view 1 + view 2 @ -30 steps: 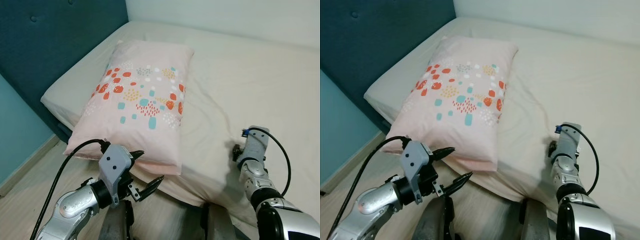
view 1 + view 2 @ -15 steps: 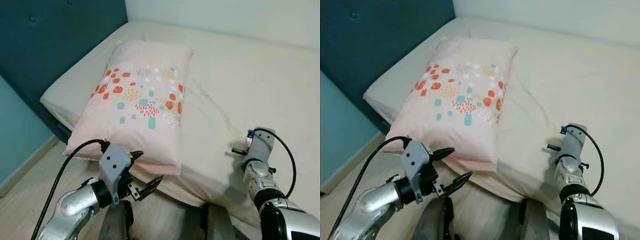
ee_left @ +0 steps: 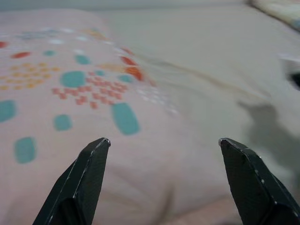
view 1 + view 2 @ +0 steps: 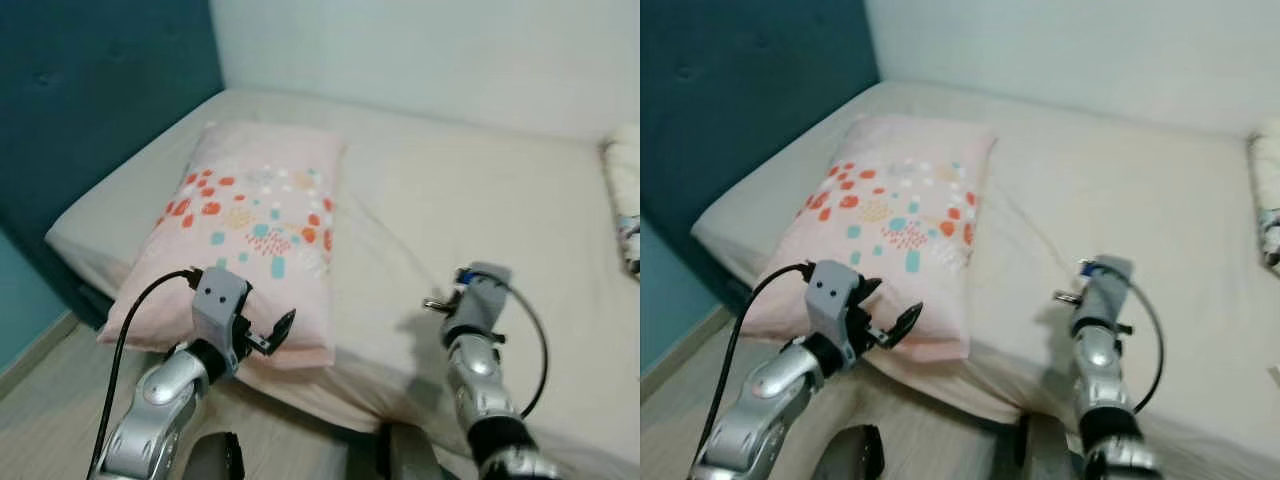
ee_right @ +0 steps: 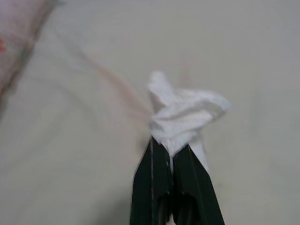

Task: Clean up the room

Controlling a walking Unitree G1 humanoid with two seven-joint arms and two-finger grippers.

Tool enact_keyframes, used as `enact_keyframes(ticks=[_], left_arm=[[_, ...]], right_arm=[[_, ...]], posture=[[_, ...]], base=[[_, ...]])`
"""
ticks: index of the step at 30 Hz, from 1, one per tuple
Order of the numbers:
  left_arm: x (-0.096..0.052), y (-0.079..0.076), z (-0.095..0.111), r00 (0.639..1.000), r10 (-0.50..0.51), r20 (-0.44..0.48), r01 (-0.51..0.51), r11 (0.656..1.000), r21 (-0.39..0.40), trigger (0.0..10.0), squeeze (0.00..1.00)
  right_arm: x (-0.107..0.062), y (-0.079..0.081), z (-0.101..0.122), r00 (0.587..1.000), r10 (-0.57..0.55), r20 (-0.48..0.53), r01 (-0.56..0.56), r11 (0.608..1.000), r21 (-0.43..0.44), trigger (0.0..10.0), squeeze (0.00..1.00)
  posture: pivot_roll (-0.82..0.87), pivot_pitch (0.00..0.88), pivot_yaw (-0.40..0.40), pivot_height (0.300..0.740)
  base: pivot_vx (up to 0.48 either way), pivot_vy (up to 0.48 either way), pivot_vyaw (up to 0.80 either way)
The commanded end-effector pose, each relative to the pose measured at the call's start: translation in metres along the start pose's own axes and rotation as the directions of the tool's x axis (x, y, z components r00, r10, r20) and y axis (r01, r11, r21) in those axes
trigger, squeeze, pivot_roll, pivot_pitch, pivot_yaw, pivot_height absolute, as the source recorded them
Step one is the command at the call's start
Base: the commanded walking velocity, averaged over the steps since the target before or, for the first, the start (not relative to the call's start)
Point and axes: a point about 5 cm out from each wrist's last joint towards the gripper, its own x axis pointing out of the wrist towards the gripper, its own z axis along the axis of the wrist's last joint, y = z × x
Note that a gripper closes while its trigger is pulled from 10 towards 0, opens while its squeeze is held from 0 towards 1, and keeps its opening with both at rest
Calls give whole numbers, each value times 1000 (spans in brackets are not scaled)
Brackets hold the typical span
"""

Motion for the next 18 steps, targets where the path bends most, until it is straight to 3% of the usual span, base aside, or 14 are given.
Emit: enact_keyframes(ticks=[1,3,4,7,18], left_arm=[[-1,3,-11,998,38,-56,-39,999,-11,10000,0],[5,4,-19,987,140,-73,-137,989,52,10000,0],[5,4,-19,987,140,-73,-137,989,52,10000,0],[10,11,-27,956,284,-79,-280,959,52,10000,0],[13,9,-26,948,307,-85,-305,952,33,10000,0]], right_arm=[[-1,7,7,999,35,23,-35,999,-32,10000,0],[-15,22,-2,990,127,59,-116,980,-163,10000,0],[-15,22,-2,990,127,59,-116,980,-163,10000,0],[-27,30,-12,983,173,65,-157,967,-199,10000,0],[-33,31,1,981,185,63,-166,959,-232,10000,0]], posture=[[-17,22,-27,575],[-29,12,-25,575],[-29,12,-25,575],[-30,4,-22,575],[-13,0,-22,605]], base=[[0,0,0],[0,0,0],[0,0,0],[0,0,0],[0,0,0]])
